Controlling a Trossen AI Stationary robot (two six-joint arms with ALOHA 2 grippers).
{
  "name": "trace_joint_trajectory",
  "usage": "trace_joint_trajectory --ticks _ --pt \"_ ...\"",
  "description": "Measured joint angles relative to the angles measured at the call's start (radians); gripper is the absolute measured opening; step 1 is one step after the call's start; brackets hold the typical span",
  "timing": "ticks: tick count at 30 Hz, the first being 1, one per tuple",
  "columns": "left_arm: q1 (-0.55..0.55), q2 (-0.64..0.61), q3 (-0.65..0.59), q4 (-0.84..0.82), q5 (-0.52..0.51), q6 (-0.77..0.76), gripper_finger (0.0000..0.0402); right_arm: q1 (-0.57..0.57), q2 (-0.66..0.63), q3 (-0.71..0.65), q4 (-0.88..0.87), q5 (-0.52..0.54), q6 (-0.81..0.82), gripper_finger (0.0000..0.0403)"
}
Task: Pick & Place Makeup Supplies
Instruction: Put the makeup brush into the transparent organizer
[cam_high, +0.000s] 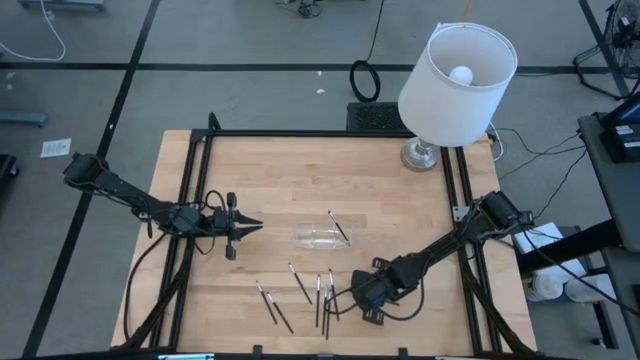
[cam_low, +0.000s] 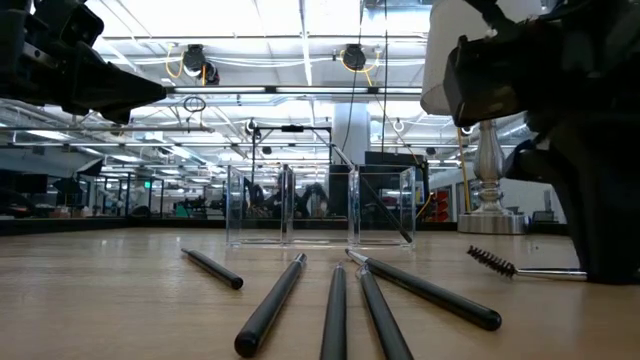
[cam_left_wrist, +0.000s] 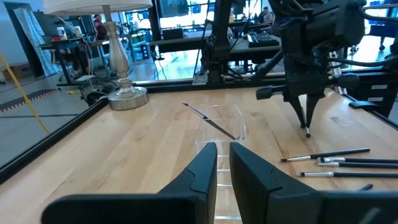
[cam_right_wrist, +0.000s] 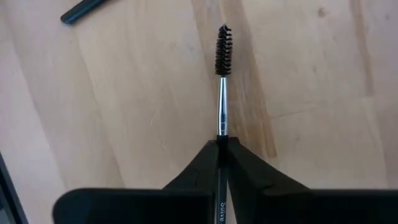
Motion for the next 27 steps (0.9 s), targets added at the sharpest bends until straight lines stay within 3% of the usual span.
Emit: trace_joint_trajectory --ticks 18,27 --pt "0.0 0.0 0.0 -0.002 0.0 0.0 0.0051 -0.003 -0.149 -0.007 0.084 0.273 0.01 0.0003" --pt "0.0 0.0 0.0 -0.002 0.0 0.0 0.0051 -0.003 -0.16 -0.004 0.087 0.272 -0.018 0.0002"
